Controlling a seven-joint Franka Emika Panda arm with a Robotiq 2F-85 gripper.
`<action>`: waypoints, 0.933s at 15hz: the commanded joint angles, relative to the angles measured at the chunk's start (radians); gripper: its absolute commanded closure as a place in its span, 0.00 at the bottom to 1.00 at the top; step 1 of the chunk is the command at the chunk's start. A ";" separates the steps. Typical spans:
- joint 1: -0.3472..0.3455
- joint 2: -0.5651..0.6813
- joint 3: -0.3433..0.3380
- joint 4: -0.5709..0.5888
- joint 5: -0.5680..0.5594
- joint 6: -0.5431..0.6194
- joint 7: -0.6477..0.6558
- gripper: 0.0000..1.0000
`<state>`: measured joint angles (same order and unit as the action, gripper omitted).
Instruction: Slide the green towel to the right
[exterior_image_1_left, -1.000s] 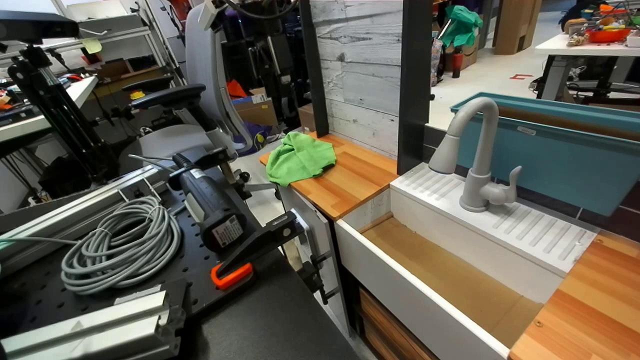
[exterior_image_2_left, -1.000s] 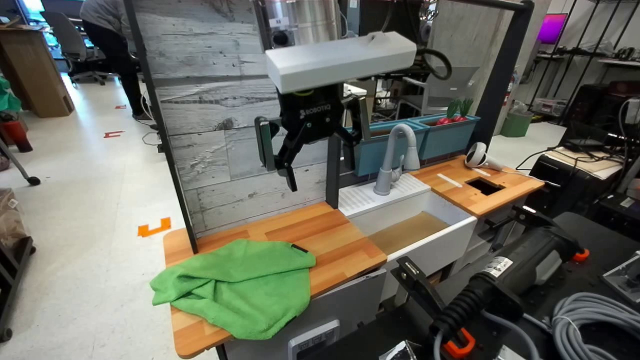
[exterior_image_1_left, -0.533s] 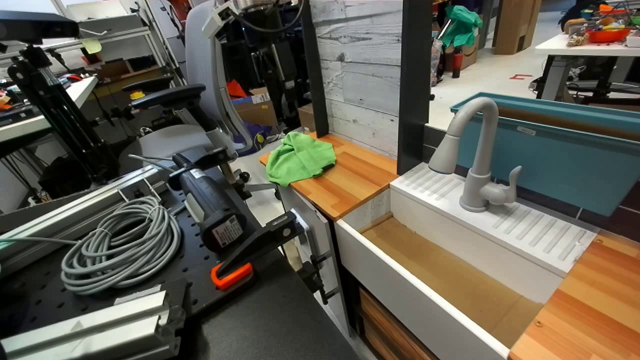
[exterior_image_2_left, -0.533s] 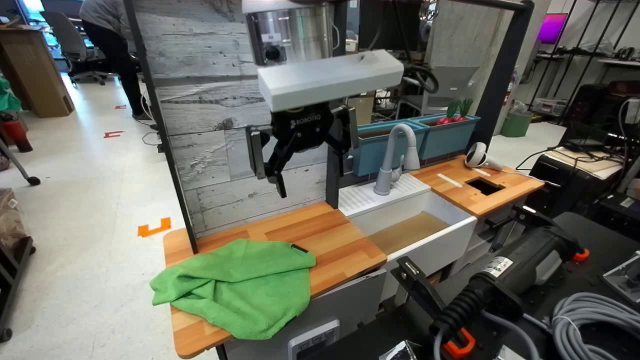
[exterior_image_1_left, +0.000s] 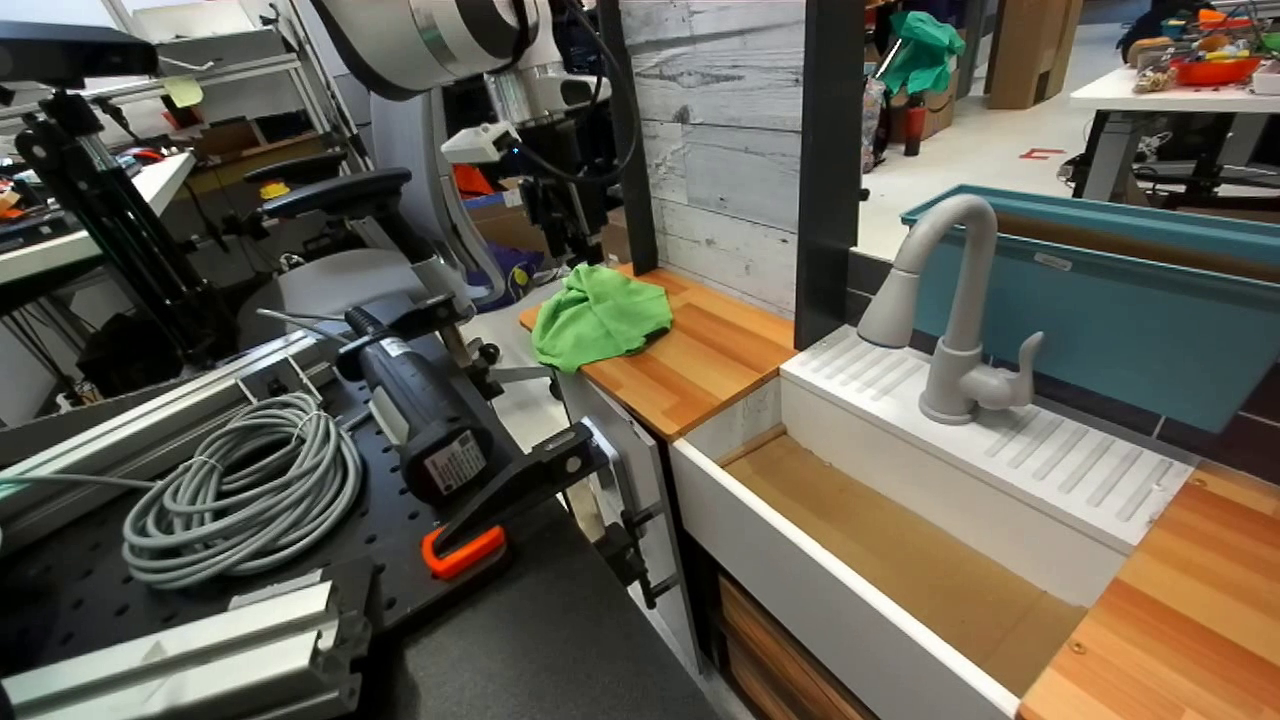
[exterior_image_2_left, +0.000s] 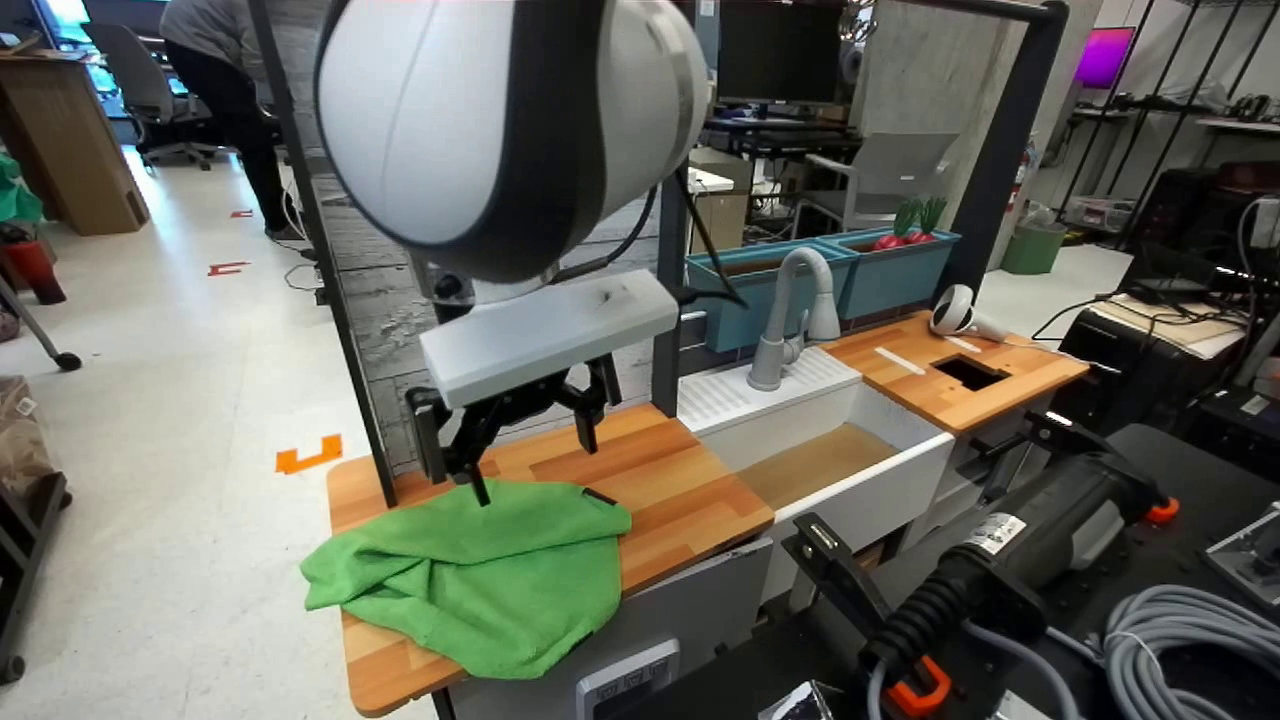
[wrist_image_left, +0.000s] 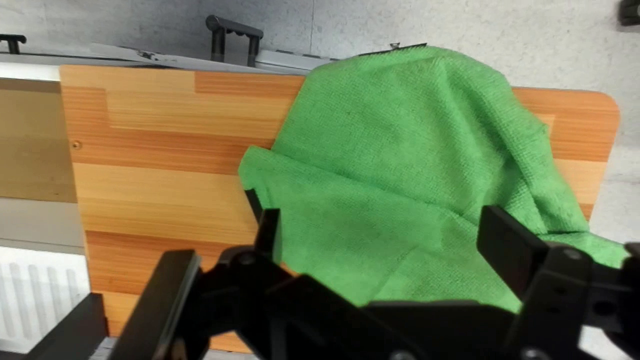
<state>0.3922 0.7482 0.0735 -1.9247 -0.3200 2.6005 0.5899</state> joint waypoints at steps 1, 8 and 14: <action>0.034 0.148 -0.015 0.164 0.060 0.029 -0.089 0.00; 0.052 0.330 0.009 0.384 0.158 0.020 -0.222 0.00; 0.062 0.437 0.013 0.513 0.188 0.020 -0.275 0.00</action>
<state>0.4484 1.1227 0.0828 -1.4956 -0.1673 2.6154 0.3613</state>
